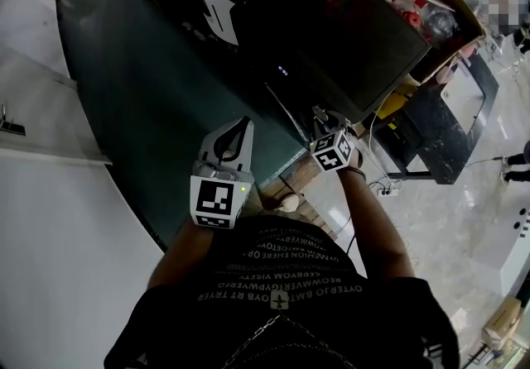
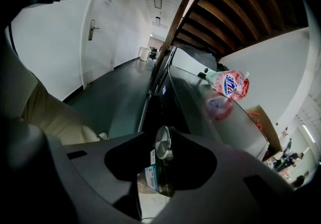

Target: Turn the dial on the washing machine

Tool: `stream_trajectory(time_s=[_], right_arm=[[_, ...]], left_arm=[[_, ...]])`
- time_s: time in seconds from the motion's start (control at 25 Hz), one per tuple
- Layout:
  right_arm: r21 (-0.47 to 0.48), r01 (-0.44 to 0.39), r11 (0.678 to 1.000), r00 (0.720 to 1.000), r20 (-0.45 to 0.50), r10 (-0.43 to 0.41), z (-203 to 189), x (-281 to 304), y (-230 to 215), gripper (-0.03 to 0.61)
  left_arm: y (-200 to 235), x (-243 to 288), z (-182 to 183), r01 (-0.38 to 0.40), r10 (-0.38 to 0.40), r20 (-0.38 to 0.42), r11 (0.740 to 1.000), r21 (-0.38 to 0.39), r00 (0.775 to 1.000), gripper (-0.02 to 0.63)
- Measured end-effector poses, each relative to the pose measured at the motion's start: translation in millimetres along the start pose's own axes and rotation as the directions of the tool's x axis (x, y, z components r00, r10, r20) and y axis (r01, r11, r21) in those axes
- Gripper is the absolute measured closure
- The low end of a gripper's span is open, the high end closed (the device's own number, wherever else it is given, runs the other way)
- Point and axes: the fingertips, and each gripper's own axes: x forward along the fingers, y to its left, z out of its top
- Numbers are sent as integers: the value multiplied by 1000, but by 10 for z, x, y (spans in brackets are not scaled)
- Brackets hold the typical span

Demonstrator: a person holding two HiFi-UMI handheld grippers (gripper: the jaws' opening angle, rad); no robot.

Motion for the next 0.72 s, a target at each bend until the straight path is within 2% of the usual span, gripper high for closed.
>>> stream_trajectory(time_s=[0.36, 0.72], right_arm=[[-4, -2, 1000, 1000, 1, 2, 132, 83, -6, 426], [6, -4, 1000, 1000, -17, 4, 45, 120, 33, 416]], left_arm=[[1, -81, -28, -8, 8, -6, 1000, 7, 1000, 607], [49, -104, -28, -20, 20, -4, 1000, 4, 1000, 607]])
